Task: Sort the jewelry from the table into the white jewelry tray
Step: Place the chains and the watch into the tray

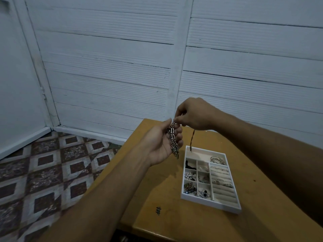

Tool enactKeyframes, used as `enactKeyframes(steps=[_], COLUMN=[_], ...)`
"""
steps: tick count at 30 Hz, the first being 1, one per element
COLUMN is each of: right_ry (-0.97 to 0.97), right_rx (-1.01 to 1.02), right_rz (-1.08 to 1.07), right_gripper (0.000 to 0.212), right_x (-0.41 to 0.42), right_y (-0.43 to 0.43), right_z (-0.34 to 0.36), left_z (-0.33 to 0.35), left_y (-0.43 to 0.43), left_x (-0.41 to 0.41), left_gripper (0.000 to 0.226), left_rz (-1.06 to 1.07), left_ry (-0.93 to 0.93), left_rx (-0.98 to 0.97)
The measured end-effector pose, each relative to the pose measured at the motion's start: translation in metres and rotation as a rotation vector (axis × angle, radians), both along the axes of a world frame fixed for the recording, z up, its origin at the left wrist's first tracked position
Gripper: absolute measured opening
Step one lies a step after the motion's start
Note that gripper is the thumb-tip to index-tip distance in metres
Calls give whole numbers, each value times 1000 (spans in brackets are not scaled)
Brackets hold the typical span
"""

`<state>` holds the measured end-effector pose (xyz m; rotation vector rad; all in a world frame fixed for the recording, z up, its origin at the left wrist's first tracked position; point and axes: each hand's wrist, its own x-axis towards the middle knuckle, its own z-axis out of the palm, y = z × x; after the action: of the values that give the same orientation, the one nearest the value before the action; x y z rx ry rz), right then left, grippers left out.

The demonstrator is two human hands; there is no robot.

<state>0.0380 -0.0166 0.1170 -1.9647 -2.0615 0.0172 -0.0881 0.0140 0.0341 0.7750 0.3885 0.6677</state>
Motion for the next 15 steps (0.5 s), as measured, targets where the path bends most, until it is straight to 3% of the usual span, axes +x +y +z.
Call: enactKeyframes(steps=[7,15], right_ry=[61,329], right_rx=[-107,-137], right_rz=[-3,27], right_gripper=[21,17], right_x=[20,34], right_y=[-14,-47], right_z=[-5,-19], left_z=[1,0], left_y=[8,27], left_x=[1,-6], left_gripper=[24,30], left_rz=[141,374], left_ry=[141,109], left_rx=[118,8])
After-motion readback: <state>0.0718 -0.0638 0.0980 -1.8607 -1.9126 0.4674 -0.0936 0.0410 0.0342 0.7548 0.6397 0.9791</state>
